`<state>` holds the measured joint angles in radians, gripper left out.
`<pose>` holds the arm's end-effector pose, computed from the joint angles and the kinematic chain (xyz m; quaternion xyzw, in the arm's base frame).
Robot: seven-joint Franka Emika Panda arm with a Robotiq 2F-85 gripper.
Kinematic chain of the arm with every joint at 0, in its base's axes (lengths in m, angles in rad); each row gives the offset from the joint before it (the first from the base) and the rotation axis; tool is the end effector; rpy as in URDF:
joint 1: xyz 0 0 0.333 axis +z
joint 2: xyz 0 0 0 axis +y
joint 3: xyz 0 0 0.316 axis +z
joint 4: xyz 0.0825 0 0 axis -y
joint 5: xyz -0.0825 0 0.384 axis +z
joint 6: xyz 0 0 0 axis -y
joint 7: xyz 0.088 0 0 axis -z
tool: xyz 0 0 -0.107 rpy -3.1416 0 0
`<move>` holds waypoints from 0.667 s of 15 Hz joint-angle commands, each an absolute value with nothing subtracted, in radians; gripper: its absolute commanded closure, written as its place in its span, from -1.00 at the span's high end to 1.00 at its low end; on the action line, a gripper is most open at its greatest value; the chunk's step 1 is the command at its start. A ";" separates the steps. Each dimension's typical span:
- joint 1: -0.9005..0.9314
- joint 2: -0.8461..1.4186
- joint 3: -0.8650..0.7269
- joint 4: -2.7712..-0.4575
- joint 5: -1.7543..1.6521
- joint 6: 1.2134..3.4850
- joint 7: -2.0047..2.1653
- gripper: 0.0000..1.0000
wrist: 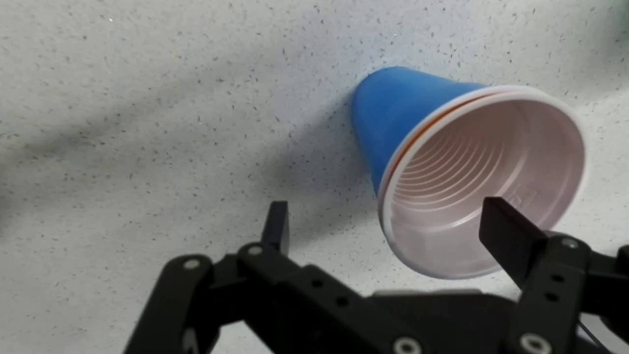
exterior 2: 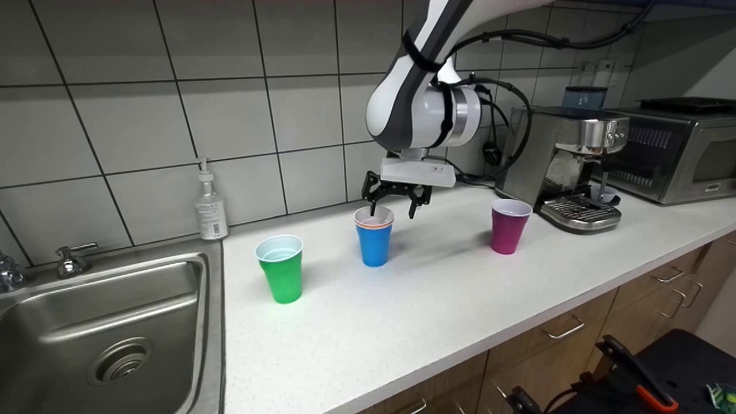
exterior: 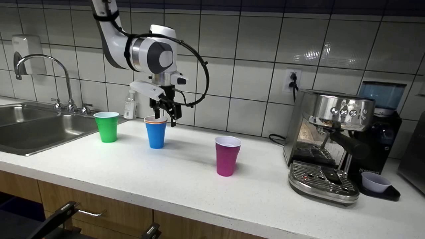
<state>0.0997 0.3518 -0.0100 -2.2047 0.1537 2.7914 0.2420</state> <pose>0.5755 0.0447 0.2428 -0.9822 0.1432 -0.1099 0.0518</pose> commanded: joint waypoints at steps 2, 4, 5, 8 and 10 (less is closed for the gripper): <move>0.127 0.384 -0.035 -2.163 0.111 2.782 0.303 1.00; 0.131 0.388 -0.039 -2.160 0.109 2.783 0.305 1.00; 0.133 0.389 -0.040 -2.158 0.109 2.783 0.306 1.00; 0.130 0.391 -0.034 -2.158 0.116 2.790 0.302 0.45; 0.129 0.391 -0.033 -2.158 0.117 2.792 0.301 0.34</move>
